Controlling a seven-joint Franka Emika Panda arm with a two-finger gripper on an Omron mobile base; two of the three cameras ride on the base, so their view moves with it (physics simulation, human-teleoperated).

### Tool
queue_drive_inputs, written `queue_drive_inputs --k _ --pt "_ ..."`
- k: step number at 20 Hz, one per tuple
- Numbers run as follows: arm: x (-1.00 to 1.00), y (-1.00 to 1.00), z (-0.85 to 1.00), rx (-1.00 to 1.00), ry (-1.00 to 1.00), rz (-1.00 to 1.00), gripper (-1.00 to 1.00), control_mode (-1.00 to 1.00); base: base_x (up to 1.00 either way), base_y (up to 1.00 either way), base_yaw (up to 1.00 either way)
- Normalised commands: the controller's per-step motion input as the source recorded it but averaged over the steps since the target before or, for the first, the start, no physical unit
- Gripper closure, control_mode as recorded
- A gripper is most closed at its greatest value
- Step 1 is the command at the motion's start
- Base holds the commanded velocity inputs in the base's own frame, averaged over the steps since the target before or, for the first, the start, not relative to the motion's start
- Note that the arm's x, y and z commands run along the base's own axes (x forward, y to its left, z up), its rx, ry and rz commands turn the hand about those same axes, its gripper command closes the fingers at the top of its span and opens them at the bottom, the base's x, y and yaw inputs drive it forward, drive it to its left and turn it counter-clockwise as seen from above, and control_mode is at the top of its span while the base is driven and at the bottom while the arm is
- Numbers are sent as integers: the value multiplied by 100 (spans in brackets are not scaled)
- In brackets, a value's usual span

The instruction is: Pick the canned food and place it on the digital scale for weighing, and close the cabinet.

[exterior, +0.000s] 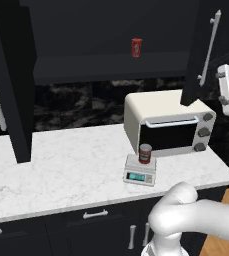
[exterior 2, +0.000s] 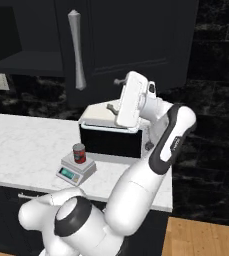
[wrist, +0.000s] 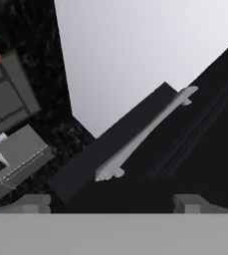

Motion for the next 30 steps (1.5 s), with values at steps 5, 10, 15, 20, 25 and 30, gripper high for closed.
queue_drive_inputs --k 5,10,15,20,25,30 --pt "100 99 2 -31 14 -28 -100 -100 0 0 0" --pt "100 72 0 -26 11 -63 -100 -100 0 0 0" --pt "100 59 0 -24 16 -66 -100 -100 0 0 0" --pt "100 42 -22 -19 6 -56 -100 -100 0 0 0" --pt "100 25 -70 -14 -2 -44 -100 -100 0 0 0" --pt "-61 -2 16 11 -19 -34 -100 -100 0 0 0"
